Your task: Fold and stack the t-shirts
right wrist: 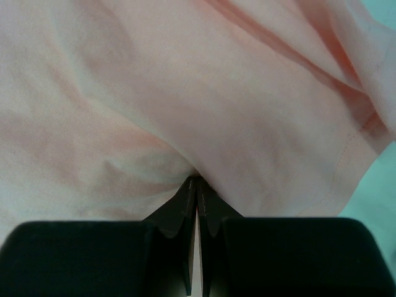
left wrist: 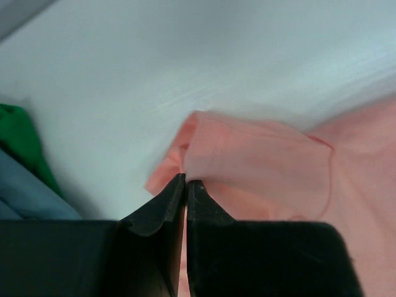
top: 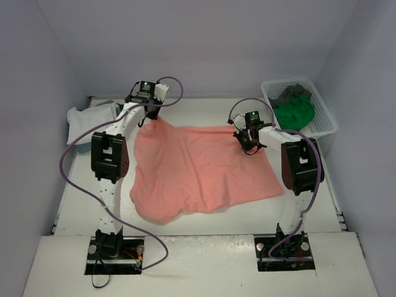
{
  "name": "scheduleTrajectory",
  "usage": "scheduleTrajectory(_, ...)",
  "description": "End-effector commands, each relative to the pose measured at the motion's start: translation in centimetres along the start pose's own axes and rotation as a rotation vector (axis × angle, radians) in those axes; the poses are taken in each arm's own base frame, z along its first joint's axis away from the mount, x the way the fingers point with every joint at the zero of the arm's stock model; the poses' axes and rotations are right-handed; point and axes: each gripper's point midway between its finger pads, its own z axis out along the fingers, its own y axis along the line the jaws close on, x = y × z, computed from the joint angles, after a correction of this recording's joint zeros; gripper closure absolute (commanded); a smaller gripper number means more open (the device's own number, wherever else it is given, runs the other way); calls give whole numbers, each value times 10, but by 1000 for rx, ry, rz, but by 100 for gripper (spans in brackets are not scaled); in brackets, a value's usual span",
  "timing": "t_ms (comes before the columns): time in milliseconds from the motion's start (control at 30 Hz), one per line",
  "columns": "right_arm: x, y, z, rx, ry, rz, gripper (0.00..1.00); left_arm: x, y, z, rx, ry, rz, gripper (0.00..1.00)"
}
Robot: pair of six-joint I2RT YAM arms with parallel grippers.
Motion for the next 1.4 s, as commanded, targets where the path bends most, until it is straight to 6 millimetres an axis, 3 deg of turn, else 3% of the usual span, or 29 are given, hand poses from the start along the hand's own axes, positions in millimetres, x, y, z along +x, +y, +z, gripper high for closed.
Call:
scheduleTrajectory(0, 32, 13, 13, -50, 102, 5, 100, -31, 31, -9, -82, -75, 10, 100)
scheduleTrajectory(133, 35, 14, 13, -52, 109, 8, 100, -37, 42, 14, -125, -83, 27, 100)
scheduleTrajectory(167, 36, 14, 13, -52, 111, 8, 100, -48, 47, 14, -144, -112, 27, 100)
scheduleTrajectory(267, 36, 14, 13, -52, 111, 8, 100, -45, 47, 35, -144, -111, 29, 100)
scheduleTrajectory(300, 36, 14, 13, -52, 111, 8, 100, -55, 48, 34, -149, -133, 25, 100)
scheduleTrajectory(400, 37, 12, 13, -49, 115, 11, 100, -42, 48, 60, -160, -98, 8, 99)
scheduleTrajectory(433, 37, 12, 14, -48, 115, 14, 100, -40, 46, 64, -159, -90, 12, 90)
scheduleTrajectory(467, 38, 12, 13, -49, 116, 13, 100, -34, 46, 72, -176, -70, 16, 67)
scheduleTrajectory(567, 39, 11, 13, -45, 120, 16, 100, -27, 49, 74, -208, -52, 26, 58)
scheduleTrajectory(633, 40, 10, 13, -40, 122, 18, 100, -29, 52, 67, -229, -58, 23, 56)
scheduleTrajectory(667, 39, 9, 13, -39, 121, 20, 100, -41, 56, 49, -240, -91, 19, 55)
scheduleTrajectory(733, 38, 8, 11, -39, 116, 22, 100, -38, 55, 37, -240, -98, 18, 54)
scheduleTrajectory(767, 36, 8, 11, -35, 111, 20, 100, -52, 58, 14, -247, -137, 13, 54)
scheduleTrajectory(833, 34, 6, 9, -29, 105, 21, 100, -44, 50, 0, -217, -123, 5, 53)
scheduleTrajectory(867, 32, 4, 8, -23, 100, 23, 100, -56, 51, -26, -217, -161, -4, 53)
scheduleTrajectory(900, 27, 1, 4, -12, 84, 24, 100, -56, 46, -36, -192, -168, -7, 53)
scheduleTrajectory(933, 24, 0, 3, -9, 75, 21, 100, -43, 38, -38, -168, -143, -17, 53)
scheduleTrajectory(967, 16, -5, -2, 5, 50, 21, 100, -50, 37, -61, -161, -173, -26, 53)
scheduleTrajectory(1000, 10, -9, -5, 10, 24, 18, 100, -38, 27, -63, -121, -155, -39, 53)
scheduleTrajectory(1033, 3, -12, -9, 18, 5, 14, 100, -40, 24, -81, -108, -174, -43, 53)
scheduleTrajectory(1233, -36, -30, -21, 52, -86, 18, 100, 2, -5, -97, -12, -117, -76, 53)
scheduleTrajectory(1367, -54, -39, -26, 63, -129, 24, 98, 29, -24, -88, 57, -72, -90, 54)
